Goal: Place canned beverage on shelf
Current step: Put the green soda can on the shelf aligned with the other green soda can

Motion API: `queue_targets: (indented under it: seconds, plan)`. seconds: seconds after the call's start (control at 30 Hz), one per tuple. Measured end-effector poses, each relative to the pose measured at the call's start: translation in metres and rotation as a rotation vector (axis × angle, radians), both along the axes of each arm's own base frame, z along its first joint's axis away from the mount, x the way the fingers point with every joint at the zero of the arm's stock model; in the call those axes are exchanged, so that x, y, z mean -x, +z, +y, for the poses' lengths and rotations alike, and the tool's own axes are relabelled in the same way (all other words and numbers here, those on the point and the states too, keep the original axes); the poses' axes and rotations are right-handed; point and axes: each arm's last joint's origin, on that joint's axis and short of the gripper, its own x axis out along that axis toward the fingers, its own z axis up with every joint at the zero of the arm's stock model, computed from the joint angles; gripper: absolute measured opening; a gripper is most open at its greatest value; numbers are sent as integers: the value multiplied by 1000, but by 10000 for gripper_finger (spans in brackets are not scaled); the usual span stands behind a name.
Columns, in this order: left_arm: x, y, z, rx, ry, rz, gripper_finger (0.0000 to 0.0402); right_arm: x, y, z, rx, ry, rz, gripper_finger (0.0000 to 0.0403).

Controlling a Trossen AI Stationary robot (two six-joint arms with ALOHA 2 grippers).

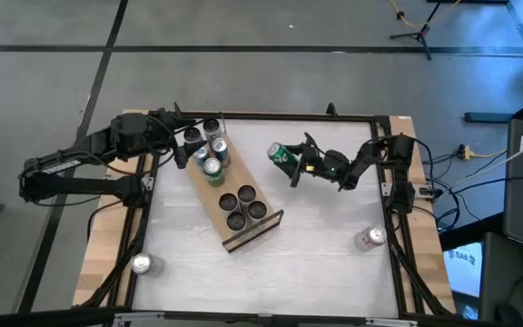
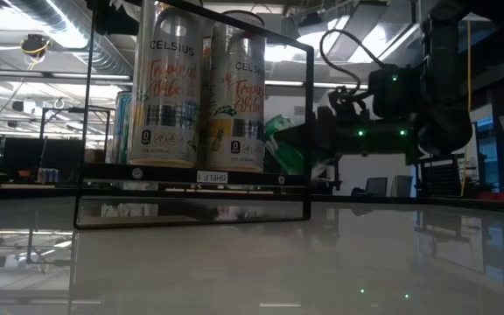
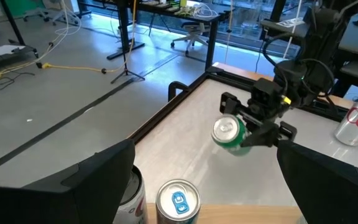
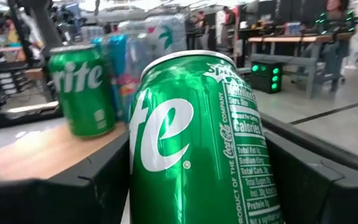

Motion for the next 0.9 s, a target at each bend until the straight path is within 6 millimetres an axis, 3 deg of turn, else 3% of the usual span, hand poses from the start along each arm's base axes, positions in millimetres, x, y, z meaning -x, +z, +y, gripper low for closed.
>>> queue_targets:
  seconds: [0.5, 0.9]
  plan:
    - [0, 0, 0, 0, 0, -1, 383, -19, -22, 1, -16, 152, 43, 301]
    - [0, 0, 0, 0, 0, 0, 383, -45, -6, -3, 33, 301, -47, 301]
